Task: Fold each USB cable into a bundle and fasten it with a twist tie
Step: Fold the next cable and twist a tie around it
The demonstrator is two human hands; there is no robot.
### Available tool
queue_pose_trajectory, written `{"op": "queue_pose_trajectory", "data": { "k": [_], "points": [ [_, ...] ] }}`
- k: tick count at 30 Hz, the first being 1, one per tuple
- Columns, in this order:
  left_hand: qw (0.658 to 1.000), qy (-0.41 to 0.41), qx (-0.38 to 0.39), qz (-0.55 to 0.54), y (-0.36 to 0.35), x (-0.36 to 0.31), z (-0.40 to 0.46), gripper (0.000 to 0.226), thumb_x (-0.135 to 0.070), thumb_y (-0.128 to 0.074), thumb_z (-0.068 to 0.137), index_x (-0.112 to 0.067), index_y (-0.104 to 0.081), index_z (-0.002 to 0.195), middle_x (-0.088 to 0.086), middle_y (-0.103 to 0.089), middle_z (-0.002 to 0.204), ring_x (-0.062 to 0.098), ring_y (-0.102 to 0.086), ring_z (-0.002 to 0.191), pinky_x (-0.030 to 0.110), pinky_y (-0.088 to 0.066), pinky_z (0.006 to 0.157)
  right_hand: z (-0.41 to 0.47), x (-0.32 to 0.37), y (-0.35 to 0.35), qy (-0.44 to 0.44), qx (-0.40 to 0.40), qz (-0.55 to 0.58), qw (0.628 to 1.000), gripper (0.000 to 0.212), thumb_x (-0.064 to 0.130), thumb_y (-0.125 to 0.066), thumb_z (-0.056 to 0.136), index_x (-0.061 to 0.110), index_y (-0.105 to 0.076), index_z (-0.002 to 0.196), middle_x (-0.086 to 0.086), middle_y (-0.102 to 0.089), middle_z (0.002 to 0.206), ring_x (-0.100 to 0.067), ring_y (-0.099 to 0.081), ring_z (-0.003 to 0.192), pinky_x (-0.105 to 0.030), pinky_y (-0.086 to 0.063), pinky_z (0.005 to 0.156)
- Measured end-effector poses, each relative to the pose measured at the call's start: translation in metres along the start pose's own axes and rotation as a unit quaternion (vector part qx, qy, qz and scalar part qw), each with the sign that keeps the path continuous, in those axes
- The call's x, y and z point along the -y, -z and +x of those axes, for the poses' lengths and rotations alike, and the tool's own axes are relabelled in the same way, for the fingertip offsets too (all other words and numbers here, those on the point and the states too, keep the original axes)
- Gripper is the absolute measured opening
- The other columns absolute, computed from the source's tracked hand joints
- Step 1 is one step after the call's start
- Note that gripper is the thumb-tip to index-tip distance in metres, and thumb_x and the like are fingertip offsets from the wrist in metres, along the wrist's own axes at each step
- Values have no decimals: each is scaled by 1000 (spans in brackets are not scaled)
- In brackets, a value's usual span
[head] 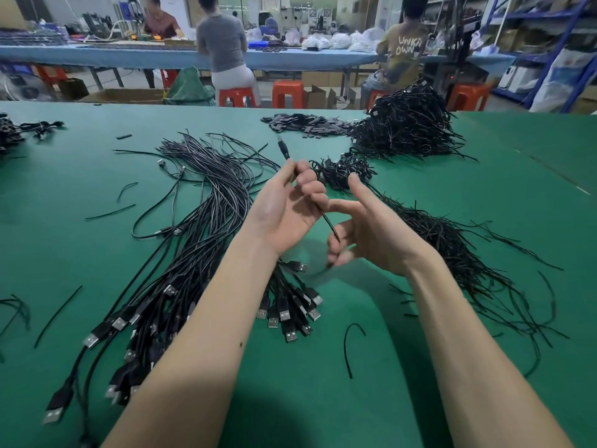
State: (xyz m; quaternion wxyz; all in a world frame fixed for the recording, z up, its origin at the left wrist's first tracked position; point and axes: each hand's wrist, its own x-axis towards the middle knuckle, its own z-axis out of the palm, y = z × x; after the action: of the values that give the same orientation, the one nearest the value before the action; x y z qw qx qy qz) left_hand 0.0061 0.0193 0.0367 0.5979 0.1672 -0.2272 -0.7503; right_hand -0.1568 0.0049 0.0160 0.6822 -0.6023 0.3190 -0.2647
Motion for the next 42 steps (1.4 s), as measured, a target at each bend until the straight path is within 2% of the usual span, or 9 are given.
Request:
{"op": "queue_pose_trajectory", "data": {
  "k": [3, 6, 12, 18, 21, 24, 30, 35, 42],
  "points": [
    [998, -23, 1, -60, 4, -13, 0, 46, -28, -32, 109, -16, -42, 66, -8, -28, 51, 7, -21, 43, 18, -22, 42, -17, 3, 20, -6, 93, 55, 994, 75, 73, -46, 90, 25, -50, 147, -6, -64, 69, -8, -51, 40, -21, -49, 41],
    [993, -78, -30, -88, 12, -33, -4, 45, -22, -35, 106, -19, -33, 61, -7, -22, 50, 9, -10, 47, 22, -16, 41, -31, -3, 41, -27, 117, 32, 992, 58, 48, -68, 89, 24, -58, 142, -2, -64, 72, -1, -40, 35, -13, -38, 34],
    [999, -18, 29, 13, 11, -28, -10, 43, -30, -34, 107, -20, -39, 65, -7, -27, 45, 6, -15, 42, 19, -18, 38, -16, -16, 46, -103, -124, -124, 979, 23, 17, -65, 97, 12, -69, 119, 4, -57, 63, -3, -36, 43, -14, -28, 40],
    [936, 108, 43, 332, 1, 0, -7, 48, -32, -32, 109, -5, -67, 93, 11, -75, 81, 21, -74, 74, 27, -60, 63, -7, 10, 34, 82, -307, 34, 948, 11, 17, -57, 103, 20, -67, 103, 6, -69, 75, -4, -44, 48, -15, -29, 41],
    [900, 100, 9, 423, 2, 9, 1, 48, -34, -30, 110, -1, -64, 119, 18, -73, 112, 28, -71, 106, 35, -59, 90, -8, 25, 18, 135, -251, -12, 958, 14, 18, -53, 103, 24, -65, 99, 3, -77, 91, -6, -49, 52, -15, -35, 44],
    [898, 25, -38, 437, 6, 15, 7, 43, -35, -34, 109, -8, -65, 120, 10, -75, 109, 21, -71, 98, 37, -54, 97, -9, 29, 7, 142, -149, -48, 978, 17, 13, -54, 102, 22, -67, 100, 6, -75, 91, -8, -51, 55, -16, -36, 46],
    [996, -41, 16, 73, 11, -8, 2, 50, -27, -25, 109, 5, -63, 118, 20, -69, 119, 31, -68, 112, 37, -57, 93, -18, 8, 11, -25, 94, 8, 995, 19, 12, -63, 94, 22, -64, 109, -9, -68, 91, -20, -62, 71, -25, -54, 62],
    [989, 13, 80, 124, 10, -17, -10, 51, -26, -30, 108, 2, -72, 112, 18, -70, 118, 25, -72, 102, 30, -60, 79, -13, -7, 25, -60, -112, -180, 975, 22, 23, -78, 88, 25, -63, 105, 2, -71, 78, -15, -58, 71, -27, -43, 67],
    [911, 124, 102, 380, 6, -4, -11, 47, -26, -29, 109, 6, -61, 121, 24, -66, 124, 36, -64, 118, 39, -54, 98, -12, 7, 27, 82, -270, -199, 939, 36, 15, -73, 78, 32, -61, 108, 14, -61, 64, -9, -49, 62, -26, -41, 62]
  ]
}}
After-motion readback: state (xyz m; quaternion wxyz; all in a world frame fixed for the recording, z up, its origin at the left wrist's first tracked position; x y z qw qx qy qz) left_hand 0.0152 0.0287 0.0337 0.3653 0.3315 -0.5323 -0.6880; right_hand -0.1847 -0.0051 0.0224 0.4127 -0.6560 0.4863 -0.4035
